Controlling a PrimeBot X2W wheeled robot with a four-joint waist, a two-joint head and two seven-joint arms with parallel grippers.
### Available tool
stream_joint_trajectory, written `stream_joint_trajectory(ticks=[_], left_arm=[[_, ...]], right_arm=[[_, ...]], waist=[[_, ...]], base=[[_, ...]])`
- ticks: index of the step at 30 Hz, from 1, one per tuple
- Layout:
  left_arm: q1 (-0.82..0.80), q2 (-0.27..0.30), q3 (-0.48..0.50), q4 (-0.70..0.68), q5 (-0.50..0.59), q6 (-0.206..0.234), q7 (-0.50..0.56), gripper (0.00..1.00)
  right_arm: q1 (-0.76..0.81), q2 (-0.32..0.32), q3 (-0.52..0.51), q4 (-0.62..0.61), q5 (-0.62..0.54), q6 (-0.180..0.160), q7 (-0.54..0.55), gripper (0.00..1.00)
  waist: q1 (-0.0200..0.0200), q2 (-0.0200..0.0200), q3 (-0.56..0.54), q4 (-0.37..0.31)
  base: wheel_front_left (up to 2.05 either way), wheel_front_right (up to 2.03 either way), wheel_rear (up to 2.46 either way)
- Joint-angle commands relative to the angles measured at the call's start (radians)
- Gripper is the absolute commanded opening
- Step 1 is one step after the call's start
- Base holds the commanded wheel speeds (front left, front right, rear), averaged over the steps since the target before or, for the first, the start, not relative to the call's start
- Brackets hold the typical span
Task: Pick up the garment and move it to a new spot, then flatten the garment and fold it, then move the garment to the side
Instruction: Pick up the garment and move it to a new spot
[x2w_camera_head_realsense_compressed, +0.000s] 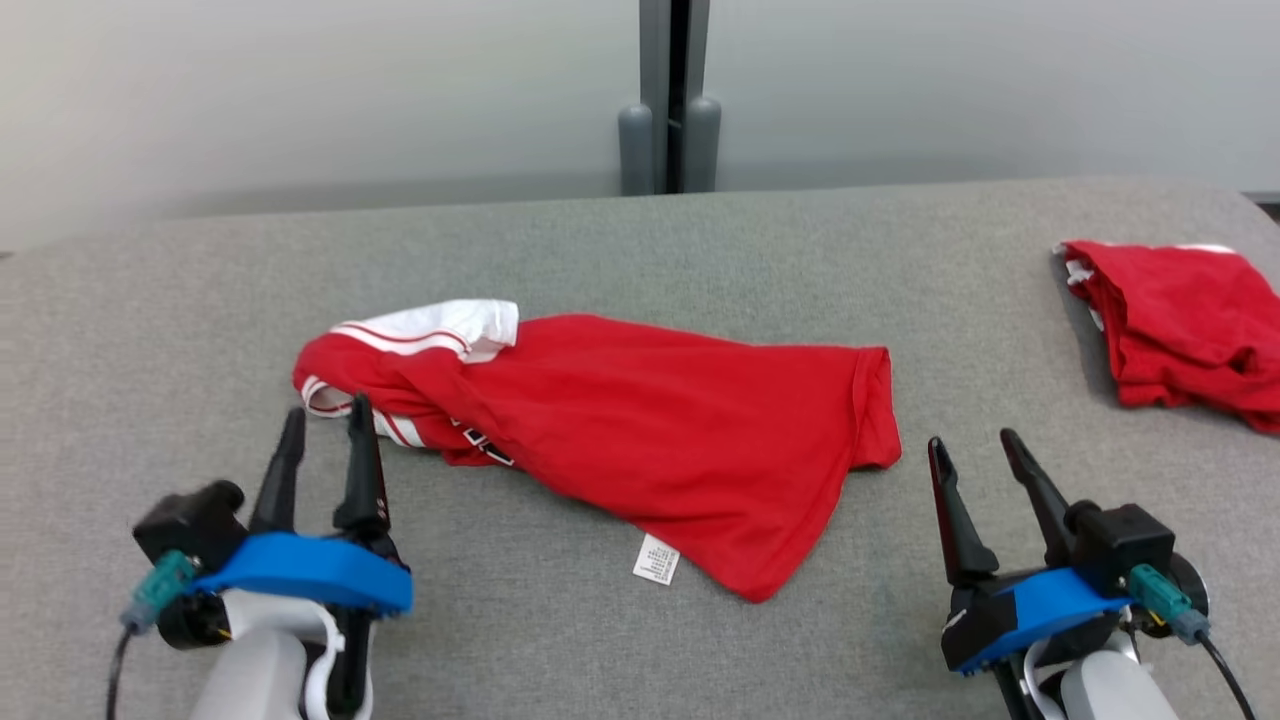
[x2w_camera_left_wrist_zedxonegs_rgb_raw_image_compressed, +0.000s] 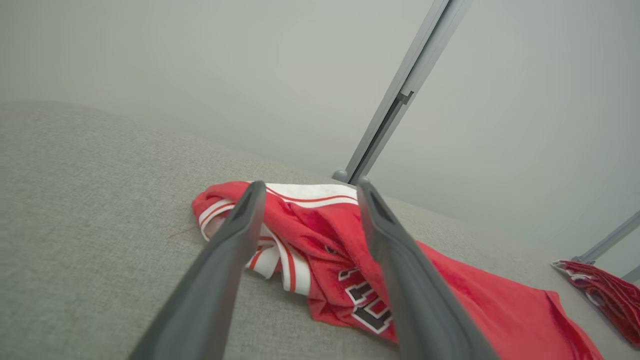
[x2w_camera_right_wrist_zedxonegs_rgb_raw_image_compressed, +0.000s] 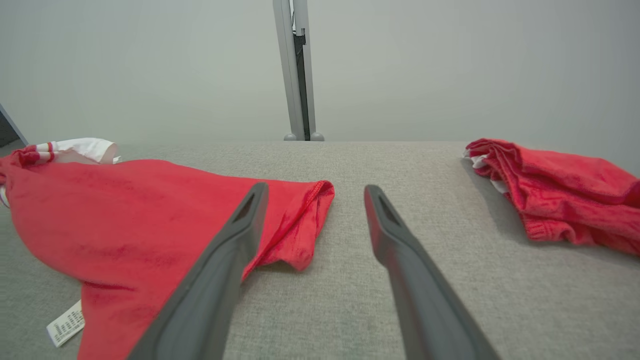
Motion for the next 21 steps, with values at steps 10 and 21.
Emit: stream_joint_trajectory(ticks=[10, 21], left_arm=[[0.171, -0.030, 0.022, -0.062, 0.086, 0.005, -0.004, 1.00], [0.296, -0.058, 0.073, -0.129, 0.163, 0.014, -0.005, 1.00]], right_arm=[[0.096, -0.002, 0.015, 0.017, 0.015, 0.000, -0.004, 1.00], [0.129, -0.002, 0.051, 0.031, 0.048, 0.000, -0.004, 1.00]], waist=[[0.0000, -0.0001, -0.073, 0.017], [0.0000, -0.0001, -0.092, 0.005]], base=[[0.00, 0.00, 0.00], [0.00, 0.00, 0.00]])
